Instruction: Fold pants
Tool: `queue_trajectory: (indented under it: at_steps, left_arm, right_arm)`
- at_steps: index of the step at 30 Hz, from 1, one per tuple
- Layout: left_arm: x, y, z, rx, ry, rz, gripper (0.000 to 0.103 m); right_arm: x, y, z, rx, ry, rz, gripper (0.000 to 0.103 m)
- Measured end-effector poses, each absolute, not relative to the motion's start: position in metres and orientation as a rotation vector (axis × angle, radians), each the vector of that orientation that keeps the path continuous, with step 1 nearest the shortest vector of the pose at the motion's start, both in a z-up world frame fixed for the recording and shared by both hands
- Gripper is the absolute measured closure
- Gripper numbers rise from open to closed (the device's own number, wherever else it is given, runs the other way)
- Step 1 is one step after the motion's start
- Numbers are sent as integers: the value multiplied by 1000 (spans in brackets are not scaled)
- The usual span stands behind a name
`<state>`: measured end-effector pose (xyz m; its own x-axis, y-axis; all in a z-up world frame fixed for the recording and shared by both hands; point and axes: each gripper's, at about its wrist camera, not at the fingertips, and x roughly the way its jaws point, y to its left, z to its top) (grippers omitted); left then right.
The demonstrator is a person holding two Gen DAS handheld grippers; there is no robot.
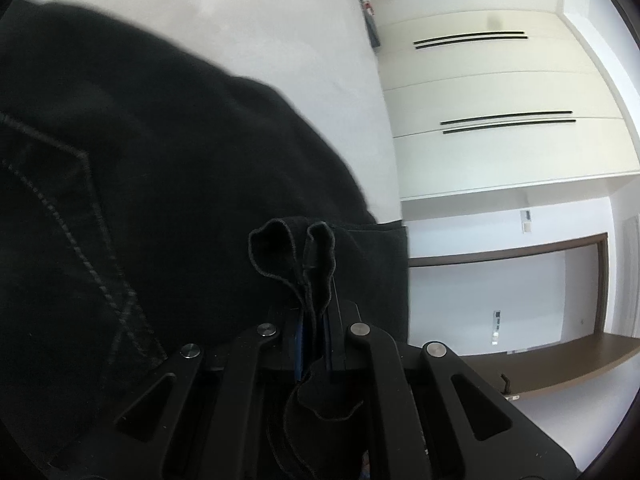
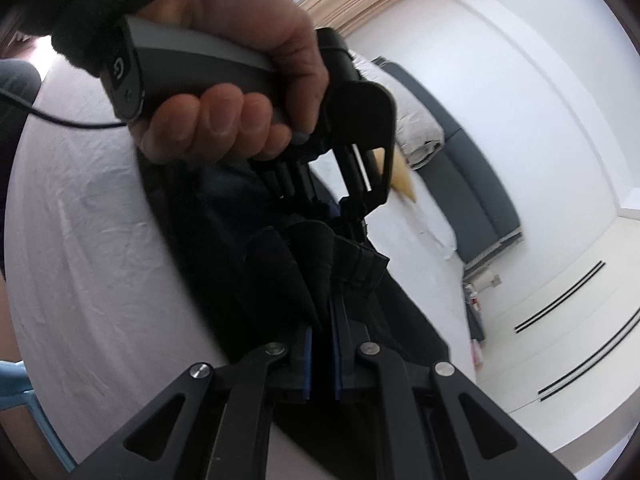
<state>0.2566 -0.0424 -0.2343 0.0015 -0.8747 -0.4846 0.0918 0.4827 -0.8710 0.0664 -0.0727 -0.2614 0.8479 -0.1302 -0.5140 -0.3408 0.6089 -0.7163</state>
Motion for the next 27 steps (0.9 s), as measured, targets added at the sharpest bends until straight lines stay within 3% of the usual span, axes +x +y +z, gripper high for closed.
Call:
queue_trajectory:
  at_steps: [2,4,6,7,15,20,27]
  left_arm:
    - [256,-46,-238,-757,1356,-884,98]
    - [258,-47,-237,-745,1350,-885,98]
    - [258,-47,-237,-736,1351,-888,98]
    - [260,-47,-237,-737,1351,-889,98]
    - [258,-50,-235,-706,1346,-891,97]
    - [258,-54,-235,-704,1346,-887,97]
    - [259,-54,-243,-714,1352,-886,97]
  right_arm:
    - [64,-77,-258,-907,606,155,92]
    - [49,-85,-237,-834,615,212,83]
    - [32,-96,-212,-732,592,267,51]
    - [27,-104,-200,-681,585,273,46]
    - [97,-183,-146,-266,678,94,46]
    - [148,-210,-184,-37,906,173,47]
    - [76,-180,-224,-135,904,233,47]
